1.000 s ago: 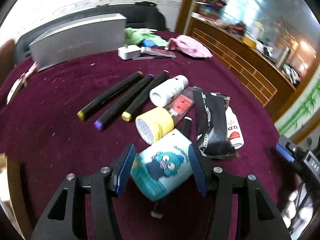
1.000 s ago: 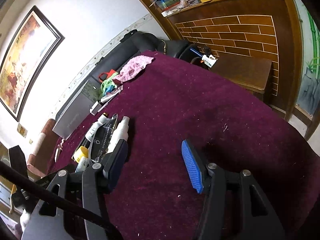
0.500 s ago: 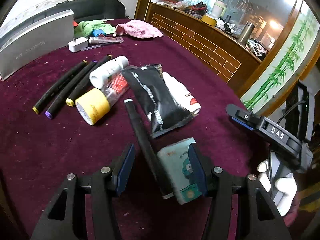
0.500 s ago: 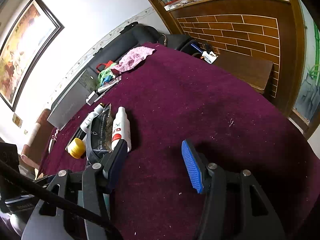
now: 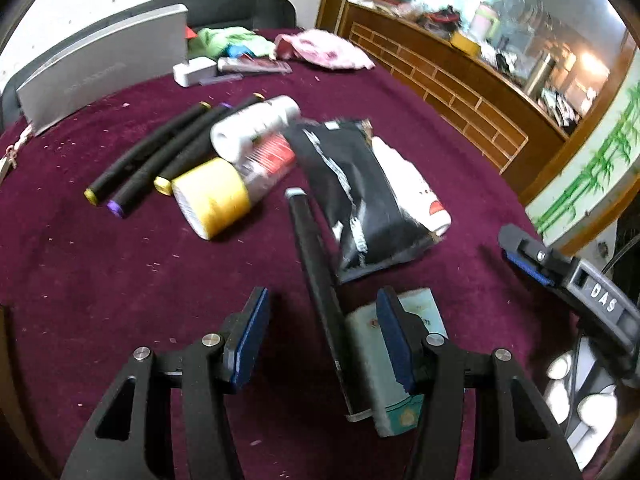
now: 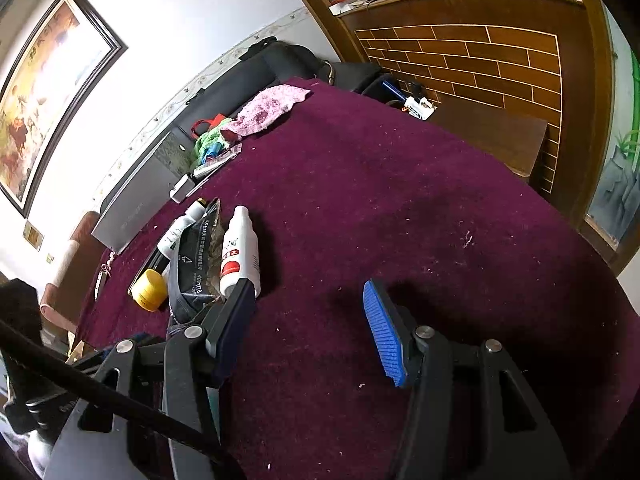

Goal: Organize objects
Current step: 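Grasp a black marker with the left gripper beside the teal tissue pack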

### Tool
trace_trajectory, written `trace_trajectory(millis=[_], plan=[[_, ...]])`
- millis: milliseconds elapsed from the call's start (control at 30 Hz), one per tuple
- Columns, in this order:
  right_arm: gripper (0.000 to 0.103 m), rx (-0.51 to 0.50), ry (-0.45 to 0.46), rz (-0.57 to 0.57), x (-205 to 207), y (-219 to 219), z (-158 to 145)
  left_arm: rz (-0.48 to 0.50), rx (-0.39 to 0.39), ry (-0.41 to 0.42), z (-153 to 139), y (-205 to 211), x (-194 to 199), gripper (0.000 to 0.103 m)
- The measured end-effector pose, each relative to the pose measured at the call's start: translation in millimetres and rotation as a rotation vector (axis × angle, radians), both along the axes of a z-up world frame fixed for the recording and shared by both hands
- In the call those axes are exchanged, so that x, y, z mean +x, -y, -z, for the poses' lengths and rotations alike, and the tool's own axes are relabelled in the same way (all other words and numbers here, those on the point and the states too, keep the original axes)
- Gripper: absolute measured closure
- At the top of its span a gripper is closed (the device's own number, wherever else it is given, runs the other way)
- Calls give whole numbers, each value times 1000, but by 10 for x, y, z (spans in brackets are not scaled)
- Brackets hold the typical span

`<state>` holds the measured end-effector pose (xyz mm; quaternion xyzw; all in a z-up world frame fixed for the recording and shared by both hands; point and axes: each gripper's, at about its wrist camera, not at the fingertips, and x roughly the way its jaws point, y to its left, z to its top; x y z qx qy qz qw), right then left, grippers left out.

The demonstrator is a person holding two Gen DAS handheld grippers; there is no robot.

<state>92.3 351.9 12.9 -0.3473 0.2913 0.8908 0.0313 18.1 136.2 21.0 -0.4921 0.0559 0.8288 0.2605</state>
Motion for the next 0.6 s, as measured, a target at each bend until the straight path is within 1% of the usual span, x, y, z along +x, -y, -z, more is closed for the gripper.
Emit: trace_trajectory(millis=[33,67,100,133,200,300,400,433,500,600], plan=[[47,-2,3,2,-2,-8,6,11,-18,0,21,-43,24,69],[47,-5,4,3,-2,-11,9,21,-6,6,19,-38,31,72],[47,-9,6,4,-3,-17,12,26,-5,10,5,-25,41,78],[47,-11,6,5,-4,-16,13,28,-22,5,-23,16,47,83],[47,-15,6,4,-6,-17,16,10,-37,6,-59,82,44,90],[47,-17,11,-6,-13,3,21,-24,-50,15,-38,195,-8,90],[47,-8,14,-18,-22,26,17,-28,-64,16,24,169,-50,90],[47,-6,15,-18,-24,27,18,-15,-81,-10,25,102,-48,90],[47,-7,19,-16,-22,25,24,3,-107,-30,29,15,-48,90],[47,-12,25,-11,-27,14,39,30,-174,-84,43,-154,-34,89]])
